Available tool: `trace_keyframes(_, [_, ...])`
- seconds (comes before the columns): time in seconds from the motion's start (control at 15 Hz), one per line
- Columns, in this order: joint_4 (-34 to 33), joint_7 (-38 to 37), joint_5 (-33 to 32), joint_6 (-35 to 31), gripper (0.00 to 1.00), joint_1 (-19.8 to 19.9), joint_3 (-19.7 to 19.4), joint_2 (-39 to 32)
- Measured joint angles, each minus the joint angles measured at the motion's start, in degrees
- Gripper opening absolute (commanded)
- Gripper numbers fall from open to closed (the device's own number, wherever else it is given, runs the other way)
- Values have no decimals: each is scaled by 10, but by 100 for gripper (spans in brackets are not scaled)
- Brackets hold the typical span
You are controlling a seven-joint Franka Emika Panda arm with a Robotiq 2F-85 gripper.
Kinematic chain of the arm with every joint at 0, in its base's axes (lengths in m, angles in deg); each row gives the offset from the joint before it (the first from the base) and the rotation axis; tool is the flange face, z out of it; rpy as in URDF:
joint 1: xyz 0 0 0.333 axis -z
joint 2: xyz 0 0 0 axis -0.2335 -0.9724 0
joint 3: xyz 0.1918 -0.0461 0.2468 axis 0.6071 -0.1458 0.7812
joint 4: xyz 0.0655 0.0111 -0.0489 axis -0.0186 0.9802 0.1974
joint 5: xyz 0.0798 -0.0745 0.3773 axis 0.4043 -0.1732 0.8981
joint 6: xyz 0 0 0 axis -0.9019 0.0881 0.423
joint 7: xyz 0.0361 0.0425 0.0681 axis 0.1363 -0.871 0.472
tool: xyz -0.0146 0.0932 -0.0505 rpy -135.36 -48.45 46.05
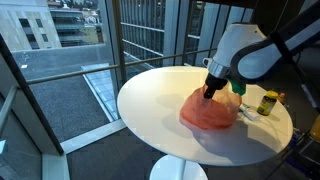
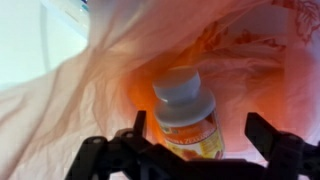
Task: Remove the bottle from the plastic bag and put it on the table
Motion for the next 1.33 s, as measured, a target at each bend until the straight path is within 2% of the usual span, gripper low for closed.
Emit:
trace_keyframes(0.07, [0, 0, 0, -1, 75, 0, 0, -1])
trace_keyframes(0.13, [0, 0, 0, -1, 75, 0, 0, -2])
trace_keyframes(0.33, [-1, 0, 0, -1, 49, 0, 0, -2])
trace_keyframes(0.47, [-1, 0, 0, -1, 38, 0, 0, -2])
trace_keyframes(1.33, [1, -1, 1, 10, 35, 0, 0, 28])
